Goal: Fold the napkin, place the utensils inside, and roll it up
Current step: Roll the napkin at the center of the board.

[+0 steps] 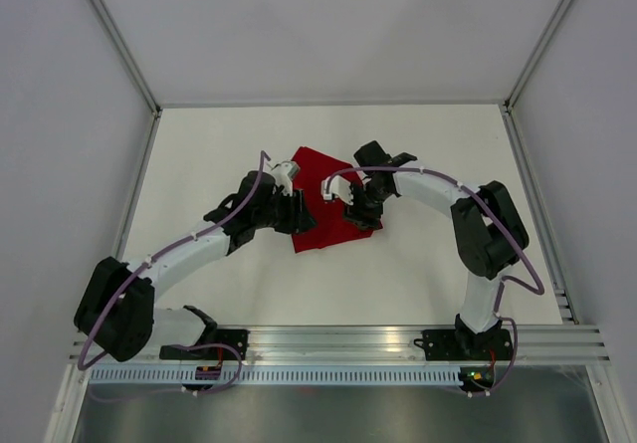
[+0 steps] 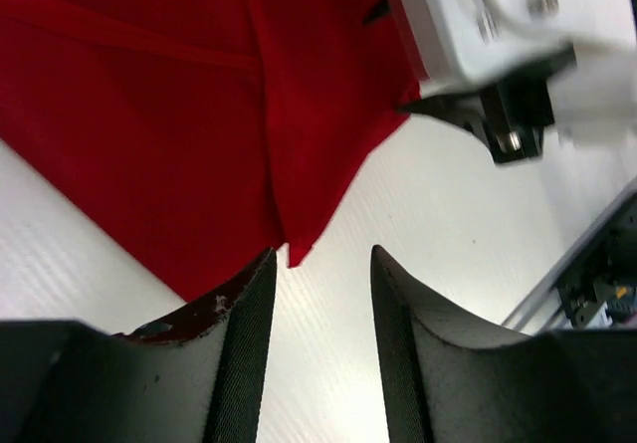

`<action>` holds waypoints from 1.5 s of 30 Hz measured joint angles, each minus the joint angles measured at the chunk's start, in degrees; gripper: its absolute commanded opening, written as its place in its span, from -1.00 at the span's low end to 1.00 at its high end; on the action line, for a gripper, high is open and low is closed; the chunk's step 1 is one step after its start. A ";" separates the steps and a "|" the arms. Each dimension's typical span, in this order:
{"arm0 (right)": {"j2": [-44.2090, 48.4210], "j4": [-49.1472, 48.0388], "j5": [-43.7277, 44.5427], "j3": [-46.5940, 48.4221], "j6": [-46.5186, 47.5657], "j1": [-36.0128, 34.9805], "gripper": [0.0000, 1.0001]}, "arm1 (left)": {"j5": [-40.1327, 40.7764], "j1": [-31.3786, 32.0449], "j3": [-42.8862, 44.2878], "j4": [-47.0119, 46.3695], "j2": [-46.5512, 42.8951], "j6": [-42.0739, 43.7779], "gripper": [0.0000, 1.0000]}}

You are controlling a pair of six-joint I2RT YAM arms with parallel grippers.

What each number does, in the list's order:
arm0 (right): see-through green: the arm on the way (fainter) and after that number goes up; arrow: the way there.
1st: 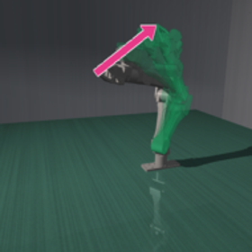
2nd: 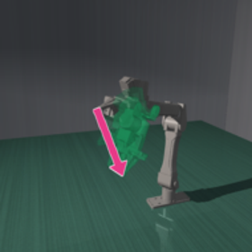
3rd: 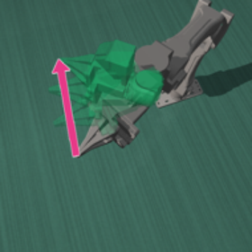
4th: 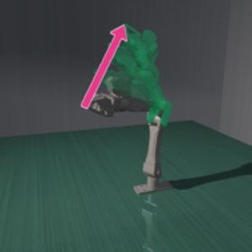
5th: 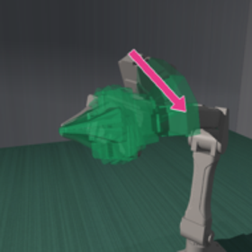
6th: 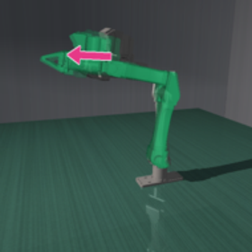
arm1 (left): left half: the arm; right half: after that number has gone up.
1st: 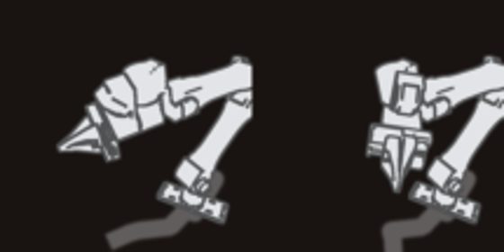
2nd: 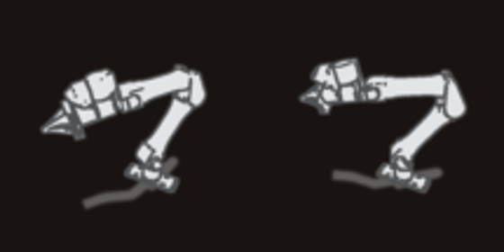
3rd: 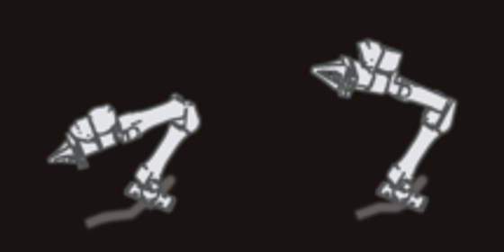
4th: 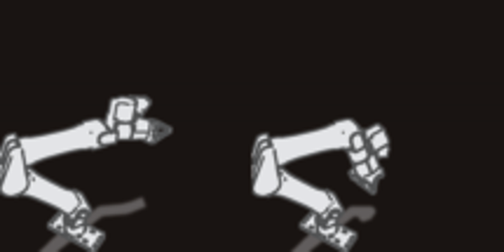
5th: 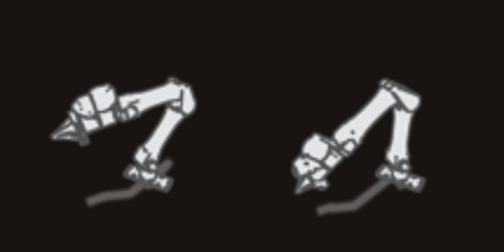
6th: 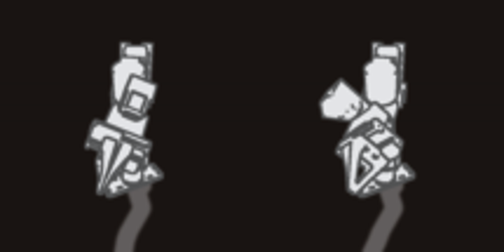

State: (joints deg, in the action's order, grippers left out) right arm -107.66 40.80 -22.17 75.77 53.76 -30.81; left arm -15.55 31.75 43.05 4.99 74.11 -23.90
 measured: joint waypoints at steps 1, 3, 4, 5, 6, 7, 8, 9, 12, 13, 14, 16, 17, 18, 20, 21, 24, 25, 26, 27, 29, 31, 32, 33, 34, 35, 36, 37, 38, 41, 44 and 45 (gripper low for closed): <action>-0.24 0.07 0.00 0.50 -0.04 0.28 0.30 | -0.52 0.72 0.00 -0.46 0.57 0.02 -0.07; -1.05 0.26 -0.04 2.45 -0.52 1.29 0.30 | -2.03 2.75 0.02 -1.42 2.38 0.04 -0.15; -1.31 0.00 -0.04 3.39 -0.76 1.92 0.30 | -2.91 3.93 0.02 -2.10 3.54 0.02 -0.17; -1.38 -0.11 -0.07 4.11 -1.05 2.45 0.30 | -3.39 5.09 0.15 -2.80 4.85 0.02 -0.20; -1.38 -0.09 -0.15 4.68 -1.29 2.91 0.30 | -3.98 6.25 0.28 -3.37 6.23 0.02 -0.22; -1.38 -0.13 -0.31 5.07 -1.51 3.39 0.30 | -4.24 7.54 0.52 -3.82 7.91 0.02 -0.24; -1.36 -0.15 -0.46 5.22 -1.57 3.69 0.30 | -4.52 8.68 0.81 -4.33 9.62 0.02 -0.25; -1.36 -0.04 -0.66 5.22 -1.64 3.85 0.30 | -4.63 9.70 1.11 -4.70 11.30 0.00 -0.26; -1.01 -0.17 -0.85 4.09 -1.95 3.76 0.30 | -5.68 12.15 2.21 -6.05 15.76 -0.07 -0.28; -0.66 -0.44 -0.81 3.23 -2.05 3.67 0.30 | -5.99 12.70 2.71 -6.82 17.20 -0.07 -0.28; -0.24 -0.63 -0.72 2.34 -2.14 3.67 0.30 | -6.14 13.05 3.17 -7.21 18.29 -0.09 -0.28; 0.35 -0.55 -0.48 1.27 -2.62 3.67 0.30 | -6.93 13.64 4.63 -8.41 21.20 -0.33 -0.28; 0.48 -0.63 -0.26 1.05 -3.21 3.74 0.30 | -7.08 13.73 5.33 -8.94 22.45 -0.68 -0.28; 0.63 -0.83 0.11 0.87 -3.41 4.09 0.30 | -7.15 13.77 5.81 -9.79 23.47 -0.90 -0.28; 0.79 -1.14 0.22 0.66 -3.87 4.83 0.30 | -7.21 13.75 7.17 -11.50 25.46 -1.44 -0.29; 0.85 -1.29 0.44 0.63 -4.24 5.18 0.30 | -7.21 13.75 7.76 -12.46 26.38 -1.84 -0.29; 0.94 -1.79 1.18 0.48 -4.85 6.16 0.30 | -7.13 13.73 9.20 -15.19 28.89 -2.71 -0.30; 0.98 -1.81 1.33 0.44 -5.01 6.36 0.30 | -7.08 13.73 9.57 -16.17 29.62 -3.02 -0.30; 1.01 -1.84 1.46 0.42 -5.16 6.58 0.30 | -6.99 13.73 9.81 -17.14 30.21 -3.30 -0.30; 1.07 -1.99 1.51 0.42 -5.42 6.73 0.30 | -6.82 13.75 9.92 -17.86 30.58 -3.52 -0.30; 1.20 -2.36 1.55 0.39 -5.84 6.88 0.30 | -6.19 13.75 10.05 -18.95 31.06 -3.82 -0.30; 1.31 -2.75 1.49 0.37 -6.60 7.08 0.30 | -5.11 13.75 10.38 -19.61 31.50 -4.17 -0.30; 1.36 -2.97 1.44 0.37 -7.15 7.28 0.30 | -4.28 13.75 10.58 -19.71 31.65 -4.35 -0.30; 1.42 -3.19 1.38 0.37 -7.67 7.56 0.30 | -3.78 13.75 10.71 -19.76 31.80 -4.50 -0.30; 1.49 -3.45 1.29 0.42 -8.33 7.82 0.30 | -3.30 13.70 10.86 -19.76 32.09 -4.68 -0.31; 1.49 -3.72 1.11 0.52 -9.07 8.11 0.30 | -2.84 13.68 10.99 -19.63 32.41 -4.76 -0.31; 1.49 -3.72 1.46 0.81 -9.64 8.37 0.31 | -2.32 13.70 11.02 -19.63 32.85 -4.98 -0.31; 1.49 -3.76 1.70 0.94 -10.43 8.66 0.31 | -2.08 13.62 11.21 -19.69 33.14 -5.03 -0.32; 1.49 -3.82 1.99 1.20 -11.39 8.94 0.31 | -1.99 13.55 11.30 -19.67 33.20 -5.03 -0.32; 0.98 -4.39 2.60 3.74 -14.14 9.55 0.31 | -1.97 13.55 11.21 -19.56 33.20 -5.07 -0.31; 0.26 -6.27 3.13 7.06 -17.09 9.94 0.31 | -1.97 13.77 11.10 -19.34 33.20 -5.07 -0.31; -0.11 -6.78 3.21 8.17 -18.03 9.99 0.31 | -1.97 13.79 11.10 -18.95 33.20 -5.05 -0.31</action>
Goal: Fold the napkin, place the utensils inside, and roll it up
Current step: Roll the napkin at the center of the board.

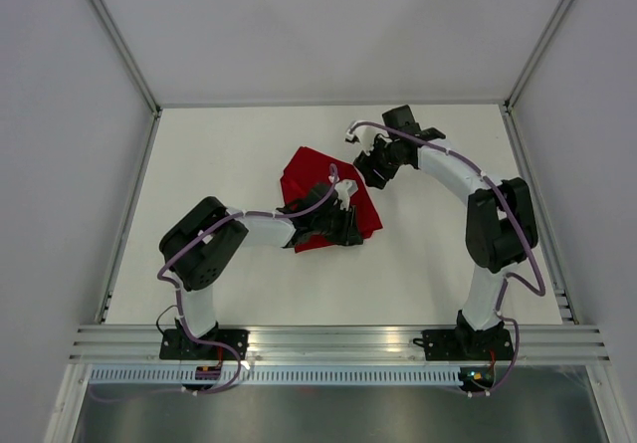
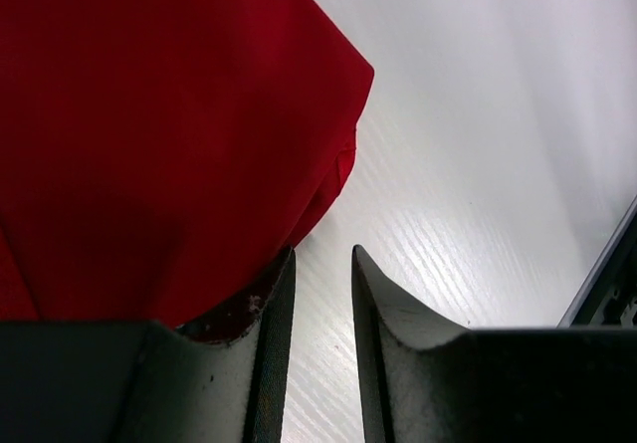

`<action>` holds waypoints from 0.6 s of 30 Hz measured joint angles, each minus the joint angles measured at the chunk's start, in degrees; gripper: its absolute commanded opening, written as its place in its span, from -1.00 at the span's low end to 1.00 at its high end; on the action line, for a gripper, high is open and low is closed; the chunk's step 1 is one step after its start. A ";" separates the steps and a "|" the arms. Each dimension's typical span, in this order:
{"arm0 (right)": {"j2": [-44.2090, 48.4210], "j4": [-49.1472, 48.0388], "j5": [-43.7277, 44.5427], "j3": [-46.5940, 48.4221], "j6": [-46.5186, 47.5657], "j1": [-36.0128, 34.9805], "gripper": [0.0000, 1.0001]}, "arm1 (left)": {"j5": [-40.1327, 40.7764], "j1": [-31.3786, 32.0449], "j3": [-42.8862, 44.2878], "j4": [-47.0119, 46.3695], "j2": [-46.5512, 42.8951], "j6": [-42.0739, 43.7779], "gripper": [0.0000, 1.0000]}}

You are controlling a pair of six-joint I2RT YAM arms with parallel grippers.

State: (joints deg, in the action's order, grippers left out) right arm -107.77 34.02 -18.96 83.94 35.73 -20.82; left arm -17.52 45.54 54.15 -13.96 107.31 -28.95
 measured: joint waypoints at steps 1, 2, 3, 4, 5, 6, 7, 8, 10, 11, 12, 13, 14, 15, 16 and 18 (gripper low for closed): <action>-0.42 -0.24 -0.02 1.05 -0.83 0.07 0.31 | 0.09 0.09 0.00 0.24 0.00 0.00 -0.31; -0.90 -0.61 -0.02 2.03 -1.77 0.20 0.31 | 0.63 0.09 0.00 0.72 0.00 0.00 -0.31; -1.31 -0.90 -0.11 2.82 -2.69 0.33 0.31 | 1.03 0.09 0.00 1.09 0.00 0.02 -0.31; -1.70 -0.96 -0.20 3.43 -3.48 0.44 0.31 | 1.31 0.09 0.00 1.53 0.00 0.02 -0.31; -1.95 -1.14 -0.26 3.78 -4.24 0.61 0.31 | 1.60 0.09 0.00 1.68 0.00 0.02 -0.31; -2.03 -1.16 -0.33 3.96 -4.79 0.83 0.31 | 2.03 0.09 0.02 1.70 0.00 0.02 -0.31; -2.03 -1.16 -0.44 3.98 -5.31 1.07 0.31 | 2.43 0.09 0.13 1.81 0.00 0.02 -0.31; -2.03 -1.18 -0.48 3.98 -5.68 1.22 0.31 | 2.64 0.09 0.24 1.92 0.00 0.02 -0.31; -2.03 -1.20 -0.50 4.00 -6.34 1.51 0.31 | 3.67 0.09 0.68 2.60 0.00 0.04 -0.31; -2.03 -1.20 -0.55 4.00 -6.62 1.62 0.31 | 4.20 0.11 1.05 3.17 0.00 0.07 -0.31; -2.03 -1.22 -0.61 4.00 -6.84 1.73 0.32 | 4.59 0.09 1.29 3.54 0.00 0.07 -0.31; -2.03 -1.22 -0.68 4.00 -7.04 1.75 0.31 | 5.20 0.09 1.49 3.91 0.00 0.09 -0.31; -2.03 -1.22 -0.74 4.00 -7.10 1.84 0.31 | 5.53 0.09 1.64 4.22 0.00 0.09 -0.31; -2.03 -1.22 -0.81 3.98 -7.21 1.84 0.32 | 5.90 0.07 1.73 4.42 0.00 0.09 -0.31; -2.03 -1.25 -0.92 3.96 -7.28 1.86 0.31 | 6.25 0.07 1.77 4.46 0.00 0.09 -0.31; -1.90 -1.46 -1.27 3.65 -7.37 1.88 0.31 | 6.73 0.07 1.86 4.46 0.00 0.09 -0.31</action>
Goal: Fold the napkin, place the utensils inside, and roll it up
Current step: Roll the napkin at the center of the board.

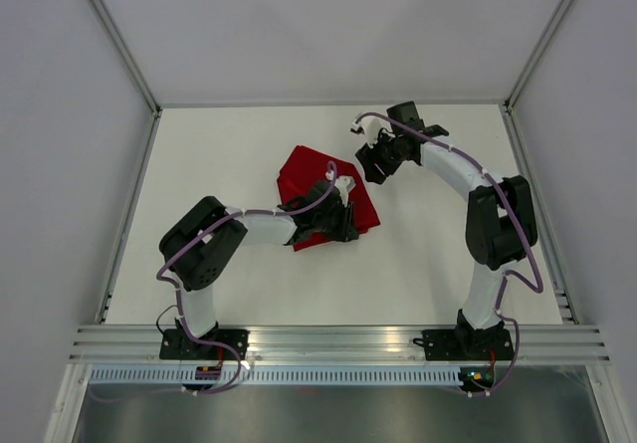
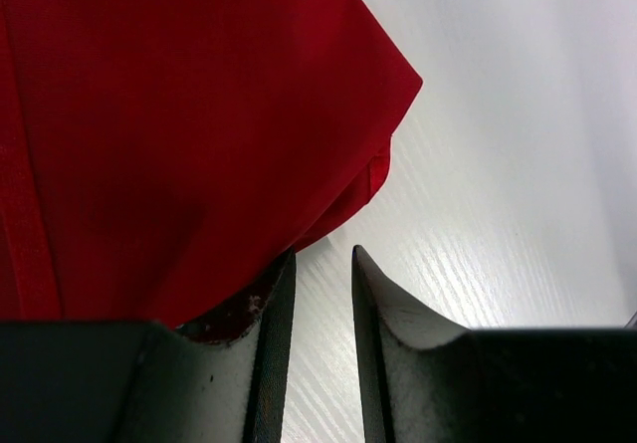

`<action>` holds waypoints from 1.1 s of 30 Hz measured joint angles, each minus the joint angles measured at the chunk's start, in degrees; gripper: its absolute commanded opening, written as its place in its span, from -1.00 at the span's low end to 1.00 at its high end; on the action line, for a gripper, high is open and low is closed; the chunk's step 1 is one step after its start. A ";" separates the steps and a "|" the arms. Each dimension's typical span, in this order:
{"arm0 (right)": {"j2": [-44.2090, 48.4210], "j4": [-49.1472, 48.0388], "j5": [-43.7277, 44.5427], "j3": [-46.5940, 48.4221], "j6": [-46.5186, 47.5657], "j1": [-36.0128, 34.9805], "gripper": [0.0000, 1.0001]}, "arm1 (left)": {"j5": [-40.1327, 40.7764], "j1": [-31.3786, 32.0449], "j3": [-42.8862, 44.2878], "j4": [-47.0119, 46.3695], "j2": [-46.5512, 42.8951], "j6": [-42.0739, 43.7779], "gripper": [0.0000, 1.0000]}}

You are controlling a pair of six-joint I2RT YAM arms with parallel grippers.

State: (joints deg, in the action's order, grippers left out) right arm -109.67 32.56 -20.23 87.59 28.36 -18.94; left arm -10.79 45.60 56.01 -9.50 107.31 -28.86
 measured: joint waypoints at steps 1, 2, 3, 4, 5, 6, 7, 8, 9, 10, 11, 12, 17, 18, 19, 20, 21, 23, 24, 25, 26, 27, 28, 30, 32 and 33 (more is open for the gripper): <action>0.13 -0.04 -0.28 -0.35 0.00 0.00 0.31 | 0.17 -0.07 0.04 0.02 0.00 0.00 -0.31; 0.33 -0.17 -0.50 -0.87 0.00 0.00 0.31 | 0.24 -0.07 0.11 0.13 0.00 0.00 -0.31; 0.63 -0.28 -0.57 -1.53 0.02 0.00 0.32 | 0.28 -0.09 0.17 0.24 0.00 0.00 -0.30; 1.05 -0.28 -0.68 -2.34 0.07 0.00 0.31 | 0.28 -0.13 0.22 0.35 0.00 0.00 -0.30; 1.55 -0.46 -0.72 -3.23 0.17 0.02 0.32 | 0.28 -0.15 0.24 0.37 0.00 0.02 -0.29; 2.01 -0.50 -0.74 -3.96 0.28 0.02 0.32 | 0.26 -0.15 0.24 0.35 0.00 0.04 -0.27; 2.54 -0.48 -0.87 -4.79 0.37 0.07 0.32 | 0.22 -0.15 0.24 0.22 0.00 0.09 -0.24; 2.99 -0.46 -0.98 -5.38 0.46 0.11 0.32 | 0.20 -0.15 0.24 0.04 0.00 0.17 -0.23; 3.34 -0.48 -1.20 -5.75 0.59 0.22 0.32 | 0.11 -0.15 0.15 -0.20 -0.17 0.26 -0.21; 3.52 -0.46 -1.55 -5.86 0.66 0.37 0.33 | 0.02 -0.15 -0.09 -0.46 -0.55 0.33 -0.20; 3.65 -0.50 -1.99 -5.88 0.83 0.61 0.32 | -0.13 -0.15 -0.42 -0.63 -1.27 0.35 -0.18; 3.76 -0.48 -2.36 -5.88 1.01 0.90 0.34 | -0.26 -0.15 -0.79 -0.70 -2.08 0.39 -0.15; 3.87 -0.44 -4.50 -5.88 2.23 2.60 0.36 | -1.09 -0.15 -1.51 -0.94 -8.96 0.46 -0.09; 3.91 -0.46 -4.87 -5.92 2.84 2.86 0.39 | -1.07 -0.15 -1.51 -0.94 -10.64 0.46 -0.05; 4.00 -0.44 -5.20 -6.05 3.43 3.04 0.39 | -0.70 -0.15 -1.51 -0.66 -12.31 0.44 -0.04; 4.28 -0.46 -5.68 -6.43 4.28 3.10 0.41 | 0.44 -0.26 -1.51 -0.02 -14.05 0.42 -0.04; 4.70 -0.33 -6.34 -7.02 5.22 3.10 0.44 | 1.70 -0.44 -1.55 0.72 -15.85 0.35 -0.03; 5.60 0.48 -7.96 -8.26 7.91 3.04 0.48 | 4.02 -1.27 -2.05 2.58 -19.82 -0.57 -0.02; 5.95 1.03 -8.68 -8.72 8.98 3.04 0.48 | 4.92 -1.86 -2.51 3.34 -21.62 -1.07 0.00; 6.34 1.66 -9.49 -9.22 10.86 2.95 0.49 | 5.92 -2.99 -3.45 3.82 -24.17 -1.86 0.01; 6.69 2.36 -10.10 -9.60 12.90 2.60 0.51 | 6.88 -4.35 -4.59 4.52 -26.80 -2.58 0.02; 7.06 2.95 -10.49 -10.03 14.91 2.38 0.55 | 7.96 -5.79 -5.60 5.64 -29.53 -3.17 0.02; 7.45 3.32 -10.80 -10.54 16.87 1.99 0.56 | 9.05 -7.15 -6.14 6.84 -31.95 -3.58 0.02; 8.09 3.76 -10.73 -11.82 20.98 0.52 0.59 | 11.43 -9.33 -6.40 9.11 -36.06 -4.04 0.03; 8.28 4.11 -10.47 -13.05 24.15 -1.66 0.59 | 13.00 -10.05 -6.40 10.93 -39.36 -4.28 0.03; 8.28 4.31 -10.25 -13.73 25.88 -3.30 0.60 | 13.92 -10.19 -6.40 12.04 -41.11 -4.35 0.04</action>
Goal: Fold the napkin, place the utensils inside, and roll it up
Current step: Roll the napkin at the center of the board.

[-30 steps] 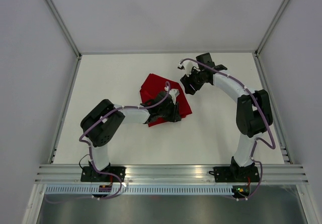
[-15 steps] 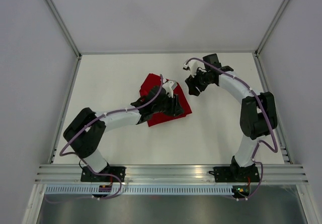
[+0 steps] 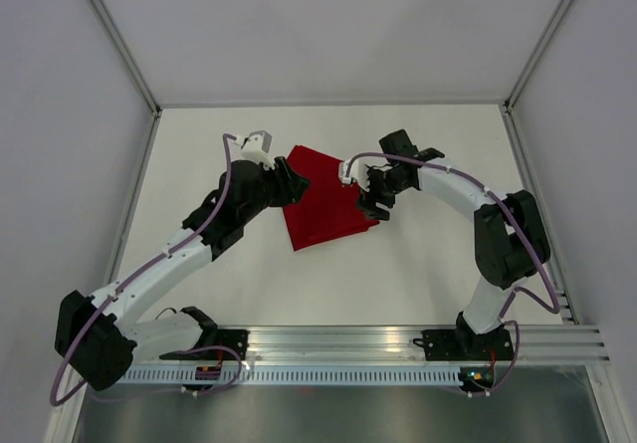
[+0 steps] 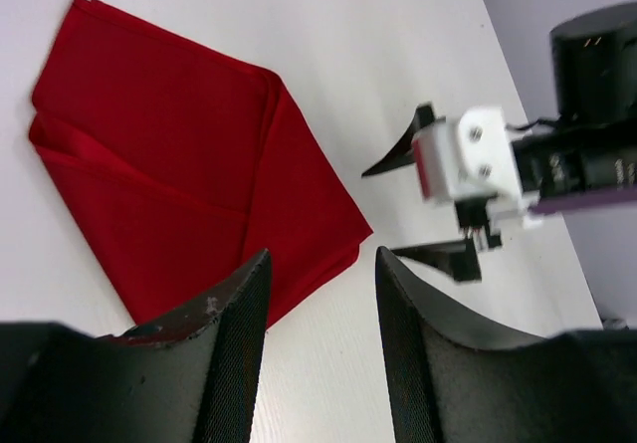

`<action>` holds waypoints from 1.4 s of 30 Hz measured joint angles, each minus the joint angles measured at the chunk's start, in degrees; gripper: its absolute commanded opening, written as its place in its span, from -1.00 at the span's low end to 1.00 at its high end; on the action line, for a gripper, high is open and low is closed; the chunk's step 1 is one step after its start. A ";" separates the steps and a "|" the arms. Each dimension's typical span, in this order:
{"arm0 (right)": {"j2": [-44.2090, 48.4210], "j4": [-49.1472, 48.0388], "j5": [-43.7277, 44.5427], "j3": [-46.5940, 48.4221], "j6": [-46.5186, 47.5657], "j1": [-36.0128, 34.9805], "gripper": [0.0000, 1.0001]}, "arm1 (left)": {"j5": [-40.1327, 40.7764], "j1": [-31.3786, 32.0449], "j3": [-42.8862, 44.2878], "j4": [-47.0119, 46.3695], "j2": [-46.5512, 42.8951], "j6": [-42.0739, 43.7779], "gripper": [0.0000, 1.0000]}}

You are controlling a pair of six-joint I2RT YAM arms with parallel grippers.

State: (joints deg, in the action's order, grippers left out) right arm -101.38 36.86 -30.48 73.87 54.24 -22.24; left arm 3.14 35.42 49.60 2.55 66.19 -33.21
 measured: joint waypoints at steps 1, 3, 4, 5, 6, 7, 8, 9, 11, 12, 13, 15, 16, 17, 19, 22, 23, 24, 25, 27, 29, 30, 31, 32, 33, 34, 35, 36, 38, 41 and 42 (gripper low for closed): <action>0.00 0.09 0.28 -0.59 1.29 -1.55 0.60 | 0.66 -0.22 0.00 1.01 -1.51 -0.02 0.04; 0.00 0.17 0.55 -1.31 3.30 -4.59 0.61 | 1.57 -0.70 -0.04 2.58 -3.98 -0.09 0.04; 0.00 0.13 0.57 -1.49 3.89 -5.70 0.61 | 2.16 -0.98 -0.07 3.43 -5.11 -0.13 0.04; 0.00 -0.11 0.72 -1.73 4.48 -6.99 0.61 | 2.67 -1.27 -0.07 4.20 -6.08 -0.20 0.04; 0.00 -0.37 0.85 -1.88 4.92 -8.04 0.62 | 3.06 -1.51 -0.07 4.98 -6.93 -0.22 0.04; 0.00 -0.63 0.94 -2.12 5.29 -8.87 0.62 | 3.39 -1.70 -0.09 5.46 -7.52 -0.22 0.04; 0.00 -0.96 1.20 -2.34 5.64 -9.70 0.62 | 3.85 -1.88 -0.09 5.99 -8.04 -0.22 0.04; -0.04 -1.09 1.44 -2.40 5.92 -10.45 0.63 | 4.13 -1.99 -0.09 6.47 -8.48 -0.22 0.04; -0.37 -1.57 1.95 -2.40 6.47 -11.61 0.64 | 4.46 -2.08 -0.09 7.32 -8.85 -0.22 0.04; -0.66 -1.86 2.08 -2.40 6.73 -12.02 0.64 | 4.50 -2.12 -0.09 7.78 -8.94 -0.22 0.04; -1.14 -2.12 2.19 -2.40 7.06 -12.39 0.64 | 4.50 -2.21 -0.09 8.22 -8.94 -0.22 0.04; -2.51 -2.21 2.43 -2.34 7.67 -12.81 0.65 | 4.55 -2.34 -0.09 8.68 -8.94 -0.22 0.04; -3.32 -2.19 2.51 -2.29 7.91 -12.90 0.65 | 4.57 -2.38 -0.09 8.81 -8.94 -0.22 0.04; -4.09 -2.21 2.71 -2.23 8.15 -12.92 0.65 | 4.55 -2.56 -0.09 8.96 -8.94 -0.22 0.04; -5.31 -2.16 2.99 -2.12 8.39 -13.11 0.65 | 4.57 -2.80 -0.13 9.25 -8.94 -0.20 0.04; -6.51 -2.27 3.45 -1.95 8.57 -13.38 0.64 | 4.52 -3.32 -0.31 9.49 -8.96 -0.20 0.03; -6.88 -2.49 3.74 -1.84 8.57 -13.66 0.64 | 4.50 -3.61 -0.31 9.55 -8.96 -0.20 0.04; -7.10 -2.73 3.89 -1.75 8.55 -13.88 0.64 | 4.50 -3.85 -0.31 9.60 -8.96 -0.20 0.04; -7.37 -3.26 4.22 -1.70 8.55 -14.21 0.63 | 4.50 -4.02 -0.31 9.60 -8.96 -0.17 0.04; -7.91 -3.78 4.81 -1.53 8.55 -14.82 0.59 | 4.48 -4.33 -0.33 9.64 -8.96 -0.17 0.03; -8.79 -4.02 5.33 -0.98 8.55 -15.23 0.54 | 4.39 -4.52 -0.33 9.64 -8.96 -0.15 0.03; -9.22 -4.20 5.57 -0.70 8.55 -15.43 0.51 | 4.35 -4.59 -0.33 9.64 -8.96 -0.15 0.03; -9.57 -4.26 5.55 -0.44 8.41 -15.54 0.47 | 4.31 -4.61 -0.33 9.66 -8.96 -0.13 0.03; -9.92 -4.24 5.86 0.07 8.41 -15.58 0.40 | 4.28 -4.61 -0.39 9.66 -8.96 -0.13 0.03; -10.36 -4.22 6.03 0.70 8.41 -15.58 0.37 | 4.26 -4.72 -0.50 9.64 -8.98 -0.11 0.03; -10.97 -3.96 6.23 1.57 8.39 -15.58 0.31 | 4.24 -4.81 -0.68 9.68 -9.01 0.02 0.03; -11.43 -3.69 6.36 2.23 8.44 -15.58 0.28 | 4.22 -4.87 -0.90 9.70 -9.05 0.20 0.03; -11.82 -3.52 6.62 2.84 8.41 -15.58 0.24 | 4.17 -4.98 -1.05 9.81 -9.07 0.28 0.03; -12.15 -3.37 7.08 3.32 8.50 -15.58 0.13 | 3.96 -5.20 -1.22 9.97 -9.16 0.63 0.03; -12.15 -2.84 7.61 3.34 8.61 -15.63 0.02 | 3.43 -5.44 -1.22 10.45 -9.38 1.42 0.02; -12.15 -2.58 7.76 3.34 8.61 -15.65 0.01 | 3.13 -5.46 -1.22 10.62 -9.46 1.68 0.02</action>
State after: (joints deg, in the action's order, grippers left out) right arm -113.54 34.28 -22.72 77.21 62.85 -37.89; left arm 6.26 29.95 48.38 13.17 56.73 -31.53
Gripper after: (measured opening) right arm 0.525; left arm 0.513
